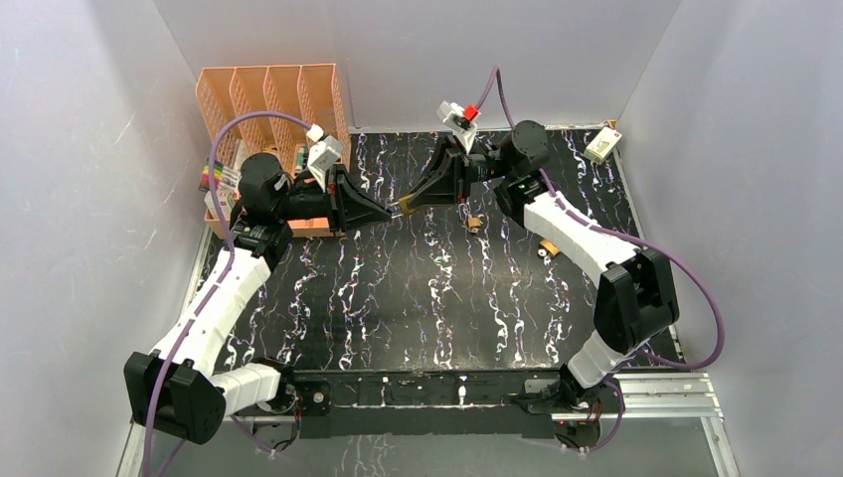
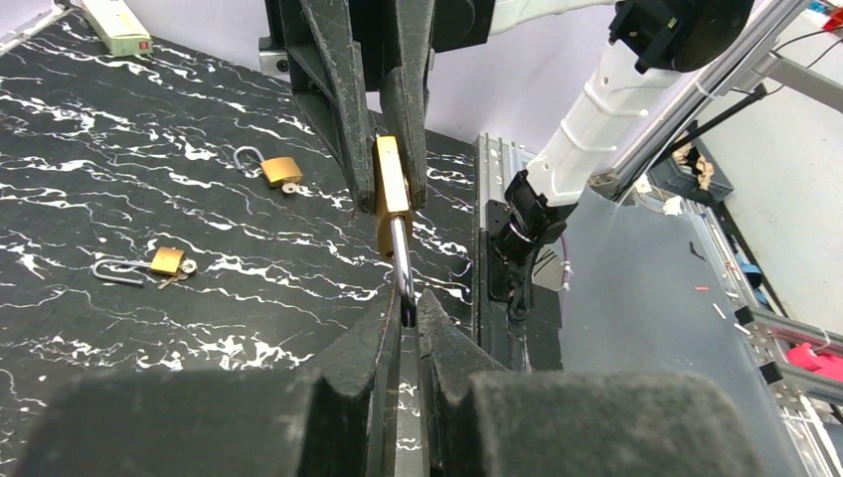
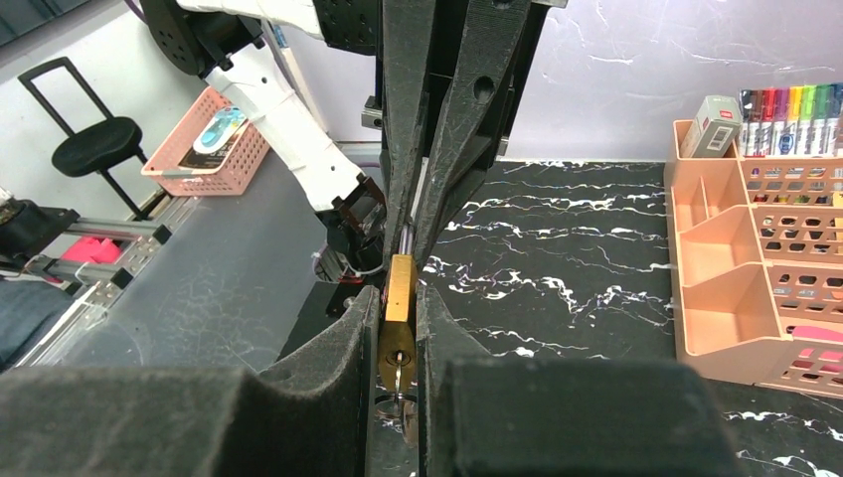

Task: Lock with the key
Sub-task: Lock the lock.

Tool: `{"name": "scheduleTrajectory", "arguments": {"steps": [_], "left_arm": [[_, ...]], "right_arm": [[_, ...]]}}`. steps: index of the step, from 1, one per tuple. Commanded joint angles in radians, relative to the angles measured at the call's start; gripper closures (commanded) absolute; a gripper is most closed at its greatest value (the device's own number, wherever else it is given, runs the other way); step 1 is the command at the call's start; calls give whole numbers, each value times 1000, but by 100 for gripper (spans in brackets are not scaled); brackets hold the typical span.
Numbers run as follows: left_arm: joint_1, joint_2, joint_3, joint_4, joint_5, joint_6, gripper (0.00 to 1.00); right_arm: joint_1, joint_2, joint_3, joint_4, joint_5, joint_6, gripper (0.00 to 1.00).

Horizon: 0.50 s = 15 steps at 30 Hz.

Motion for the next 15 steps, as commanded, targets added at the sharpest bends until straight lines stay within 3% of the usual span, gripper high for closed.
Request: {"name": "scheduleTrajectory", "arguments": {"steps": [1,6,15], "left_arm": [[-30,-10,44,-33,-112,82,100],[-29,-11,41,-6,-92,60,100],[-30,11,-9,256,-23,-147,100]], "right_arm": [[76,-60,50,82,18,50,100],[76,-54,50,124,14,89,100],[77,-43,40,134,40,83,100]]}}
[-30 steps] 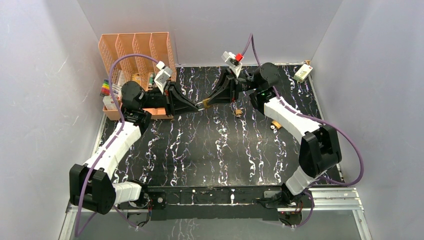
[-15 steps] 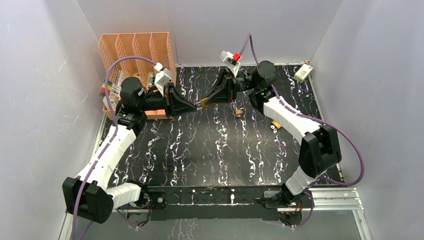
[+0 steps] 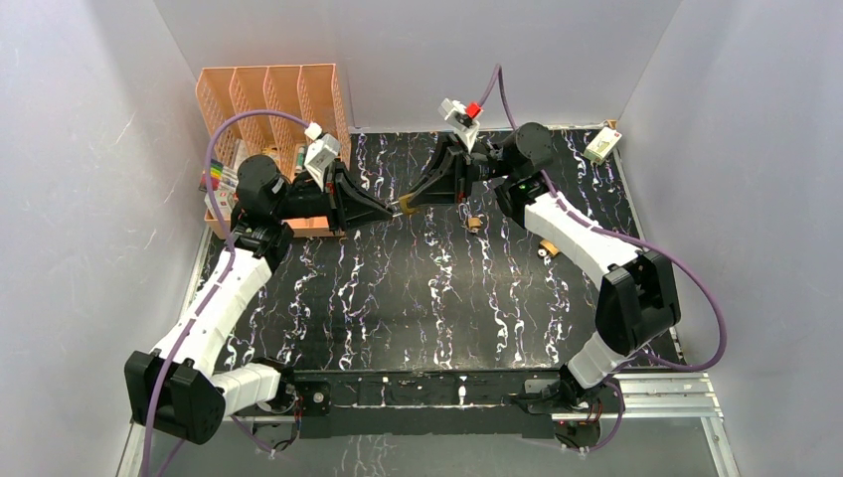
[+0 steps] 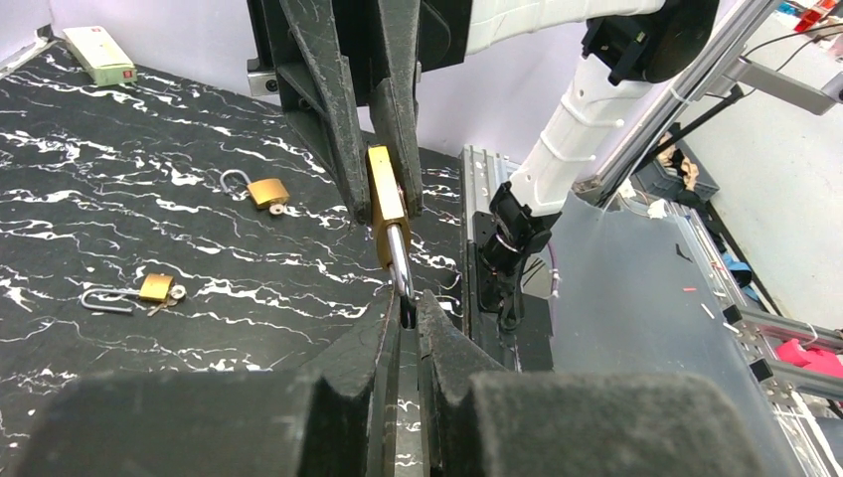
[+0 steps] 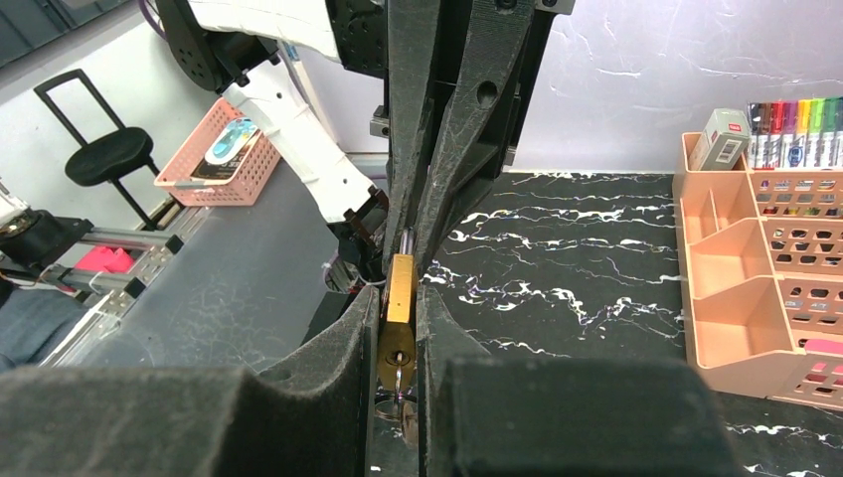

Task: Lock with the key
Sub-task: Lock the lock.

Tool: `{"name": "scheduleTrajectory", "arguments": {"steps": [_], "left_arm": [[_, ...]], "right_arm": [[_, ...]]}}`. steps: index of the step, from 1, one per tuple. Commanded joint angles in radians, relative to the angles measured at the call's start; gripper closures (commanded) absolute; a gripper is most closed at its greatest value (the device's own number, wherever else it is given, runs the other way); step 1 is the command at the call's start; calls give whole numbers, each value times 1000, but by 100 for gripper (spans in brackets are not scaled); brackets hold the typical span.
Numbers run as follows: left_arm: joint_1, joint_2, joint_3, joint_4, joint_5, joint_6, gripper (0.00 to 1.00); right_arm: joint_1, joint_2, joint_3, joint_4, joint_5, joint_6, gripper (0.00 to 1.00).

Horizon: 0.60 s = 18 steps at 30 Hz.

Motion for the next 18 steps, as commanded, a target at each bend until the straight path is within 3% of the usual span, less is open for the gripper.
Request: {"name": "scheduleTrajectory", "arguments": {"steps": [1,4,18], "left_arm": [[-20,25,-12,204,-34,-114,100],[-19,47,-36,322,-51,-201,100],[-26,86,-42,414,-211,-273,100]], "right_arm": [[75,-32,40,82,31,11,100],[99,-19,42,90,39,14,100],[218,40,-14,143,143,-1,100]]}}
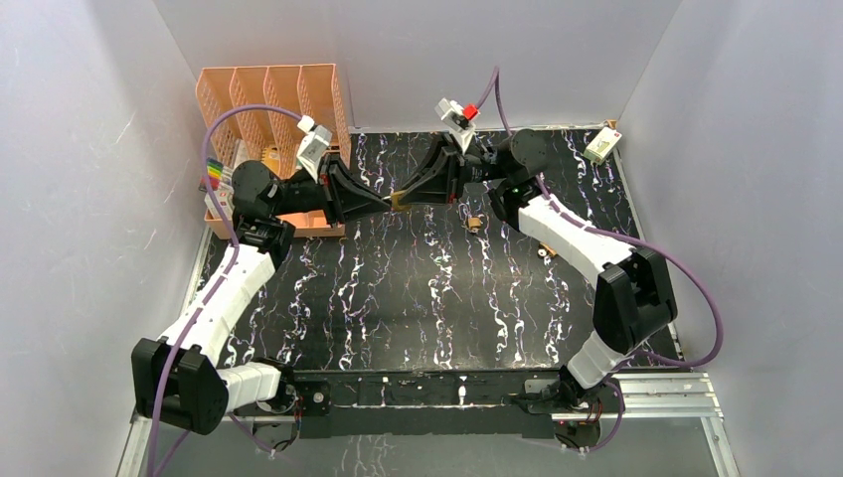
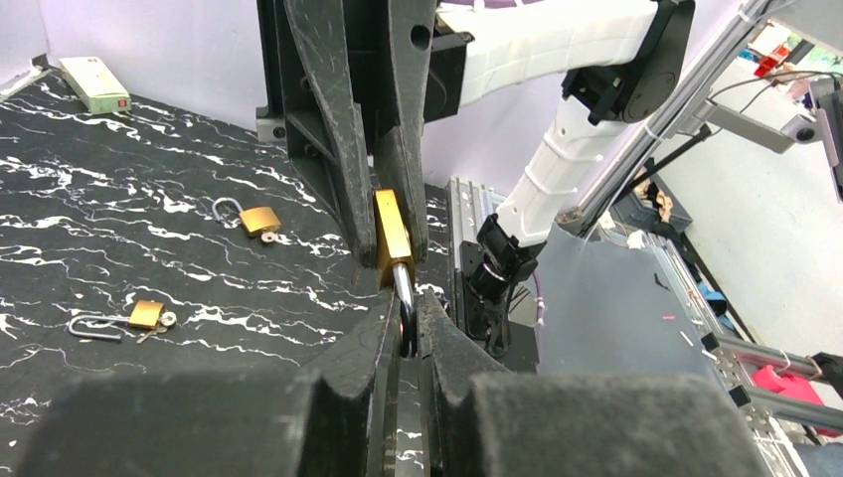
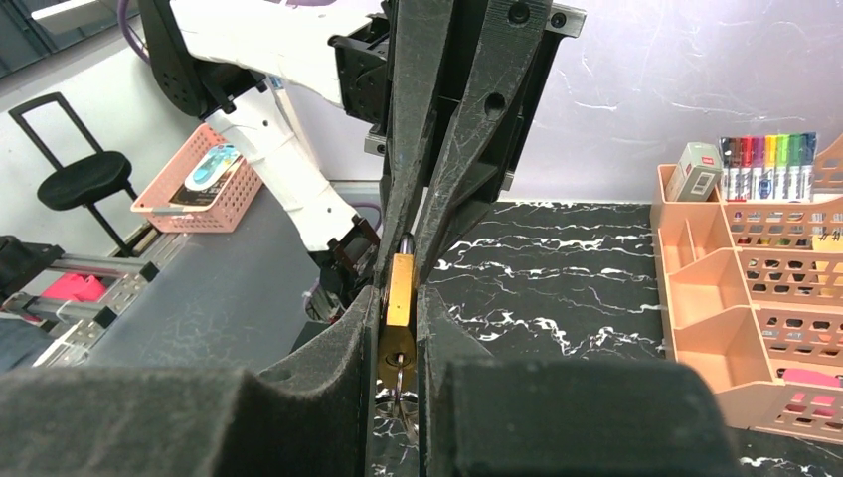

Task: Lock with the key
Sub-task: Lock the lock.

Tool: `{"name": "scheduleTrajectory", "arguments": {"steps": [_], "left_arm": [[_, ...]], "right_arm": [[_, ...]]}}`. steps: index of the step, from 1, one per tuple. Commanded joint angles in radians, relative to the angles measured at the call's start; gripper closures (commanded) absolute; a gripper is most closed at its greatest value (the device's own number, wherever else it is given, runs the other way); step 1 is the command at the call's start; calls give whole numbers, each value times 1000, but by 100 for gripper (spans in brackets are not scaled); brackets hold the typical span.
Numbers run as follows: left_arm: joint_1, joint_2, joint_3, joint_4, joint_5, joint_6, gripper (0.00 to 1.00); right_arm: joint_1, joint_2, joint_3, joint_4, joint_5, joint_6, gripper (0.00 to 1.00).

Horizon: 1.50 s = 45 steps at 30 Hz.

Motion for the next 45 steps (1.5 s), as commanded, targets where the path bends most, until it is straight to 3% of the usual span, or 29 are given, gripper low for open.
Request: {"name": "scheduleTrajectory", "arguments": {"steps": [1,9,13,20,36,45], "left_arm": [[-47,42,2,102,-236,-25,100],[-50,37,-18,106,-255,-17,100],[-50,17,-14,36,-268,38,100],[-50,-10,-13,-30,-260,86,100],[-49,-84,12,-282,-355,275,100],[-56,29,36,-145,-308,157,100]], "right_arm": [[192,34,3,67,70,-17,100],[213,31,7,44,83,-39,100],[208,5,11,-41,90,-106,100],[164,-21,-9,-33,82,-99,100],[-59,-192,-160,-20,61,-61,100],[70,-130,-156,-36,118,-97,100]]}}
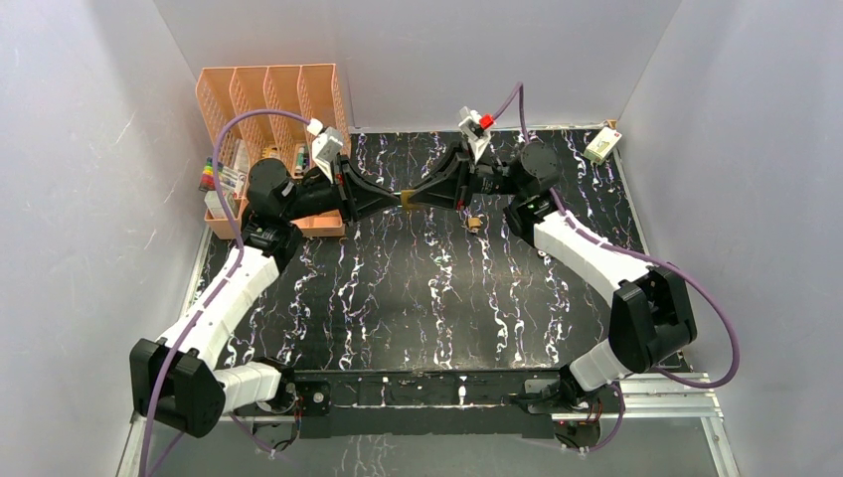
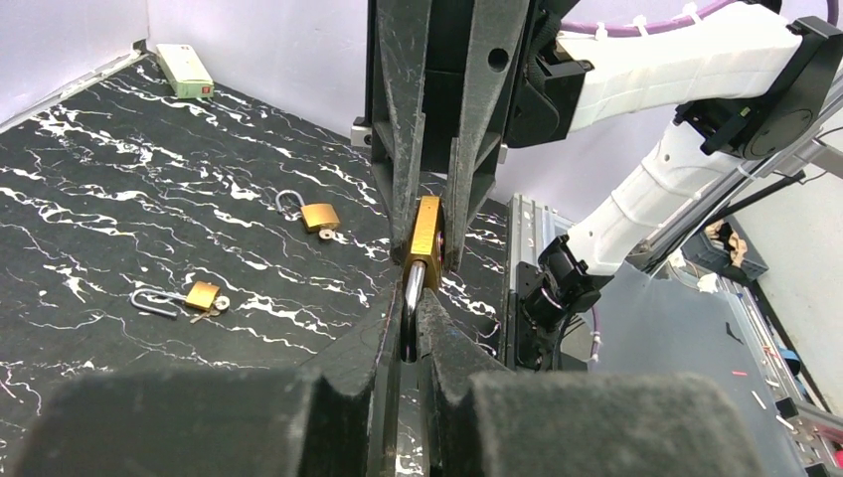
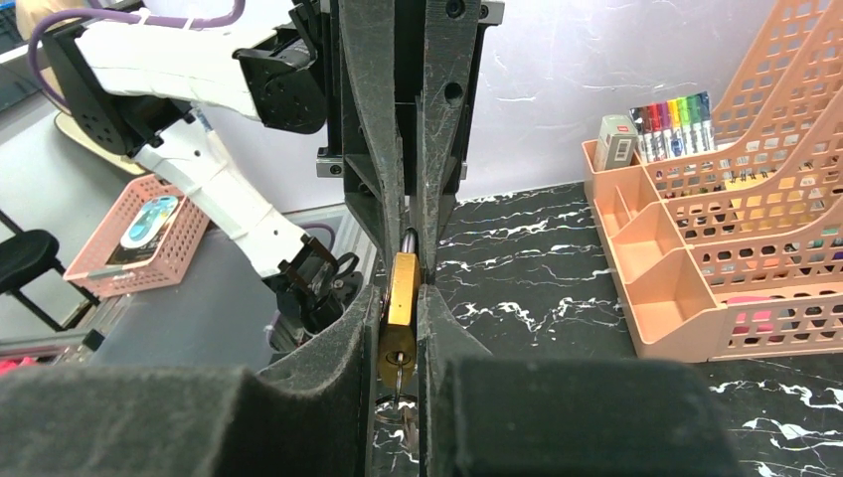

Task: Lock with the key
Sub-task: Lock the lock.

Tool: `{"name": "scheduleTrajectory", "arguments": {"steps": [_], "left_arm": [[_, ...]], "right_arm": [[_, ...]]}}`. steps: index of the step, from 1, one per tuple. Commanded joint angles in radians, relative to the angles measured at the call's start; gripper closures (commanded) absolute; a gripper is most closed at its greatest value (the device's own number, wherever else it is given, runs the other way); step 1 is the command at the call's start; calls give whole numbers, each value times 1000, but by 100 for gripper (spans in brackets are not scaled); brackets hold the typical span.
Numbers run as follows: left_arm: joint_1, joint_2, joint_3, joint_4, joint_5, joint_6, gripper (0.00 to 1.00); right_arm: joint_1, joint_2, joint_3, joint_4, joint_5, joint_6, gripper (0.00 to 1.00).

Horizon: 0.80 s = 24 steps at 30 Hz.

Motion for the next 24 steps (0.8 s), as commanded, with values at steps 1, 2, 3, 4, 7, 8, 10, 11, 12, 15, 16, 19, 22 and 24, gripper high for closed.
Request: {"name": "scheduleTrajectory", "arguments": {"steps": [1,2,3,4,7,8,10,11,12,15,16,19,22,24], "left_arm": [[8,51,38,68,-74,-32,100],[7,45,37,66,-76,-27,100],[7,35,38,53,-82,-14,100],[7,22,43,23,-90,15,100],[9,-22,60,-120,-136,113,100],[10,-32,62,-147,-147,134,100],[18,-44,61,-177,-158,163,100],[23,-45,59,-181,-158,165,100],[27,-44,58,-182,-157,163,100],[31,-35,57,-163,-151,149,100],[31,-30,60,-158,-151,144,100],[31,-19,73,-163,-155,141,100],[31,-23,78,-181,-173,151,100],[31,-21,80,-164,-185,143,100]], "right_arm": [[119,1,13,73,-34,-1,100],[119,4,9,90,-37,11,100],[118,2,4,100,-38,15,100],[111,-6,3,88,-37,8,100],[74,-40,0,23,-37,-32,100],[57,-55,-8,18,-39,-34,100],[20,-75,-26,19,-43,-29,100],[7,-83,-33,20,-44,-27,100],[-4,-86,-36,20,-45,-24,100],[-8,-83,-28,18,-46,-20,100],[-8,-80,-25,27,-50,-13,100],[-8,-73,-20,40,-53,-2,100],[-8,-67,-25,40,-53,0,100],[-1,-66,-37,42,-42,-5,100]]}}
